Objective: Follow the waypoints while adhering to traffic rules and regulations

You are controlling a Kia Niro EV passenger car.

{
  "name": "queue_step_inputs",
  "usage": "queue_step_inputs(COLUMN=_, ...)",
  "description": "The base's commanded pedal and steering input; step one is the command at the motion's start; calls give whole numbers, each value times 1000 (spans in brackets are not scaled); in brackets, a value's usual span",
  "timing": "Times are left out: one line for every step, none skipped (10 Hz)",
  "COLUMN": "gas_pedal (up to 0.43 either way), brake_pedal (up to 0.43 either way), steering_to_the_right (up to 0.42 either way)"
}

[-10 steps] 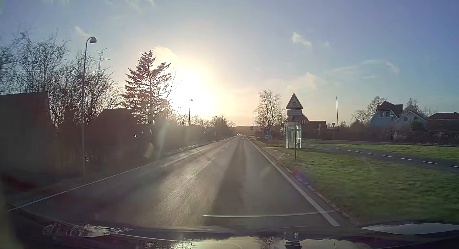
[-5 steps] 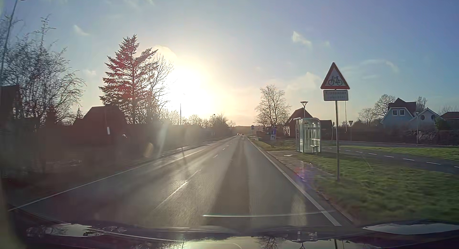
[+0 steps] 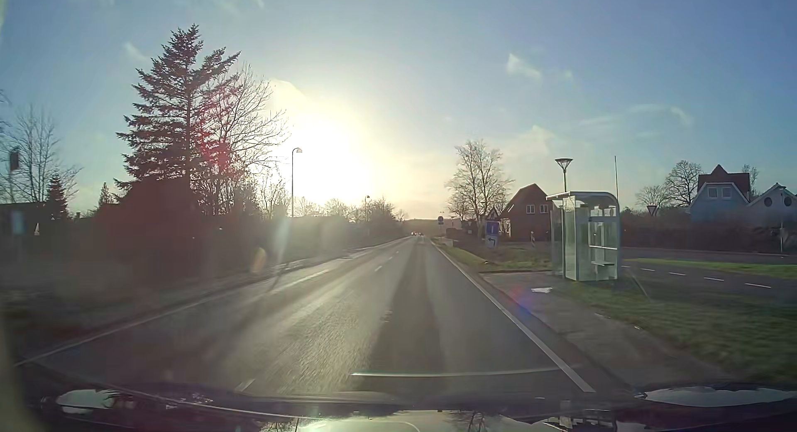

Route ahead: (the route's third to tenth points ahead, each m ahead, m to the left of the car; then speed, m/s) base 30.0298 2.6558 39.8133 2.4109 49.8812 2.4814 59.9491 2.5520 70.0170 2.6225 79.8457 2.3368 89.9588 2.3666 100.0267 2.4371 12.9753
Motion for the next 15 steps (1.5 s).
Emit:
queue_step_inputs(gas_pedal=150, brake_pedal=0, steering_to_the_right=2)
queue_step_inputs(gas_pedal=150, brake_pedal=0, steering_to_the_right=2)
queue_step_inputs(gas_pedal=150, brake_pedal=0, steering_to_the_right=2)
queue_step_inputs(gas_pedal=150, brake_pedal=0, steering_to_the_right=2)
queue_step_inputs(gas_pedal=150, brake_pedal=0, steering_to_the_right=2)
queue_step_inputs(gas_pedal=150, brake_pedal=0, steering_to_the_right=2)
queue_step_inputs(gas_pedal=150, brake_pedal=0, steering_to_the_right=2)
queue_step_inputs(gas_pedal=138, brake_pedal=0, steering_to_the_right=2)
queue_step_inputs(gas_pedal=138, brake_pedal=0, steering_to_the_right=2)
queue_step_inputs(gas_pedal=138, brake_pedal=0, steering_to_the_right=2)
queue_step_inputs(gas_pedal=138, brake_pedal=0, steering_to_the_right=2)
queue_step_inputs(gas_pedal=138, brake_pedal=0, steering_to_the_right=1)
queue_step_inputs(gas_pedal=138, brake_pedal=0, steering_to_the_right=1)
queue_step_inputs(gas_pedal=138, brake_pedal=0, steering_to_the_right=1)
queue_step_inputs(gas_pedal=138, brake_pedal=0, steering_to_the_right=2)
